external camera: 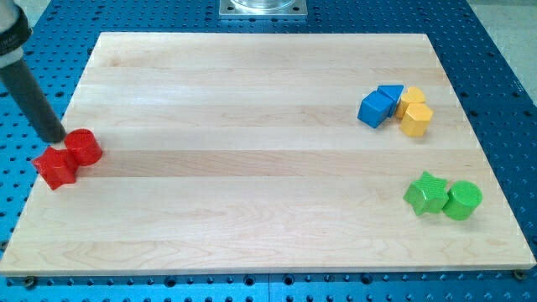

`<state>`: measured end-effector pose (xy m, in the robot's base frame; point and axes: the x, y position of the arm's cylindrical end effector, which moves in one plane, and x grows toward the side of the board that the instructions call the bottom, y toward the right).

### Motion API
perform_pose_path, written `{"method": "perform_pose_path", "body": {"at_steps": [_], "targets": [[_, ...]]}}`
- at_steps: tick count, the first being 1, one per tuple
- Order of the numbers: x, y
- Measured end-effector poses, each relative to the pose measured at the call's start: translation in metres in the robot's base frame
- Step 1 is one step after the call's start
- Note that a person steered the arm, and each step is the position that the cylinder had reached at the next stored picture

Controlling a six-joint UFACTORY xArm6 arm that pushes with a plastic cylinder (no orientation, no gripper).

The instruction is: Push the red circle into the red star

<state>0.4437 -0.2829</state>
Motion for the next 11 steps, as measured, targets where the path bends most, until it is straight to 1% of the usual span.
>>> {"method": "perform_pose_path", "body": {"at_steps": [1, 2, 3, 4, 5, 6, 7, 8, 9, 10, 11], "targets": [[0.009, 0.100], [-0.023, 0.201], [0.042, 0.289], [0.076, 0.262], [0.080, 0.174], [0.069, 0.133], [0.065, 0.128], [0.047, 0.106], [0.047, 0.089], [-0.004, 0.154], [-0.080, 0.241]]}}
